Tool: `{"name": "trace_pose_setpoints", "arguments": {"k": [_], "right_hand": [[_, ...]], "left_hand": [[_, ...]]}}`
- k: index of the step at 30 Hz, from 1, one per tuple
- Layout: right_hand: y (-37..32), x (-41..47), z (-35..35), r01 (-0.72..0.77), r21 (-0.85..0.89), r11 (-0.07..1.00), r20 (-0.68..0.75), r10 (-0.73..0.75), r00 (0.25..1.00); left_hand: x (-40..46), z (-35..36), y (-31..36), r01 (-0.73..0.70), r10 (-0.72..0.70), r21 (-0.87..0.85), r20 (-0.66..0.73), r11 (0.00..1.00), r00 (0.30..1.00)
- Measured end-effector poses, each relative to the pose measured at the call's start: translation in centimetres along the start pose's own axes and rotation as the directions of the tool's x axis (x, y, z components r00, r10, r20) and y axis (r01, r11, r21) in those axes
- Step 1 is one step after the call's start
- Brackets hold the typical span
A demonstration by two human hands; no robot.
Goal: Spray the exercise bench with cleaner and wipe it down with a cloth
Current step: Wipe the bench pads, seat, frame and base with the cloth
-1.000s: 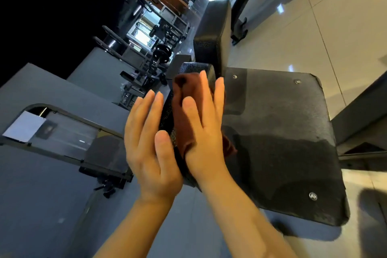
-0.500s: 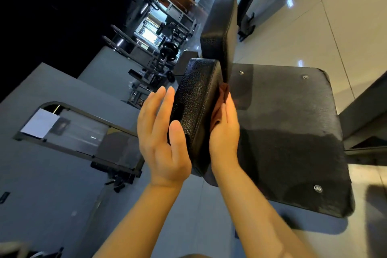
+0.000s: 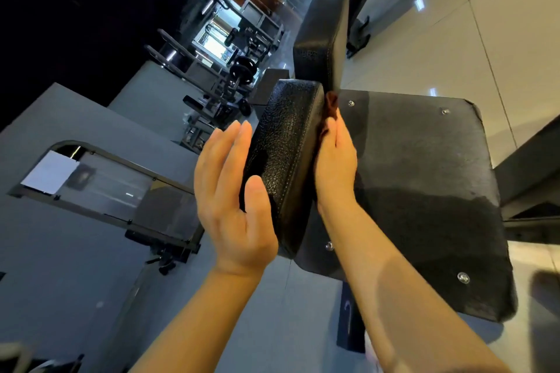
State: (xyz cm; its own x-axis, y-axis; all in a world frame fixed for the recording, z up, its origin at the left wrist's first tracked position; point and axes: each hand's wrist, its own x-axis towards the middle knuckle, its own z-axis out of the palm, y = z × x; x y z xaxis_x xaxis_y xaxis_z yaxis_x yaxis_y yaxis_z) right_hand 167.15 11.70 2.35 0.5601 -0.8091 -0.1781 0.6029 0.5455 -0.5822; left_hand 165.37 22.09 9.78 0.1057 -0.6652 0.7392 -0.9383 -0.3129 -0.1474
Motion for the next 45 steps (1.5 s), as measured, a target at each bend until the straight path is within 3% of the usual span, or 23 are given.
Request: {"name": "trace_pose_setpoints", "arguments": {"k": [6,8,10,12,15,18,21,28,36,40,45], "right_hand": [[2.8,-10.1,-1.3,0.059,0.106,0.993,0.069,-0.067,0.995],[3.1,-12.1,-1.4,0.089,0.153,0.984,0.123,-0.109,0.987],[2.3,-11.5,-1.2,0.140,0.208,0.968,0.166,-0.176,0.970],[1.4,-9.2,-1.1,0.237,0.226,0.945,0.177,-0.279,0.944],[2.6,-5.9,-0.5,0.239,0.146,0.960,0.096,-0.254,0.962],[3.8,-3.3,-0.4,-0.007,0.158,0.987,0.080,-0.006,0.997],[4.0,-2.4,-0.8,-0.135,0.058,0.989,0.040,0.133,0.990],[5.7,-11.7,-3.9,-0.020,-0.036,0.999,0.204,0.027,0.979],[4.0,-2.8,-2.1,-0.036,-0.159,0.987,0.084,0.050,0.995],[3.9,-4.1,-1.6,-0.092,-0.075,0.993,0.044,0.096,0.994],[3.8,-11.5,-2.0,0.042,0.041,0.998,0.063,-0.045,0.997]], "left_hand": [[0.3,-0.2,-0.1,-0.062,0.060,0.053,0.046,0.997,0.997],[0.5,-0.5,-0.1,-0.182,0.171,0.126,0.096,0.975,0.981],[0.8,-0.9,-0.1,-0.372,0.337,0.203,0.184,0.906,0.923],[1.1,-0.8,-0.1,-0.472,0.425,0.226,0.228,0.852,0.876],[1.0,-0.6,-0.1,-0.408,0.372,0.213,0.189,0.888,0.909],[0.9,-0.5,0.0,-0.393,0.362,0.223,0.169,0.892,0.917],[1.0,-0.4,0.3,-0.364,0.324,0.236,0.191,0.901,0.927],[1.0,-0.5,0.5,-0.325,0.283,0.237,0.196,0.916,0.939],[0.2,-0.3,0.3,-0.271,0.248,0.227,0.127,0.935,0.960],[0.6,-0.2,0.2,-0.275,0.251,0.231,0.128,0.933,0.959],[0.4,-0.3,0.0,-0.286,0.268,0.183,0.118,0.941,0.956]]}}
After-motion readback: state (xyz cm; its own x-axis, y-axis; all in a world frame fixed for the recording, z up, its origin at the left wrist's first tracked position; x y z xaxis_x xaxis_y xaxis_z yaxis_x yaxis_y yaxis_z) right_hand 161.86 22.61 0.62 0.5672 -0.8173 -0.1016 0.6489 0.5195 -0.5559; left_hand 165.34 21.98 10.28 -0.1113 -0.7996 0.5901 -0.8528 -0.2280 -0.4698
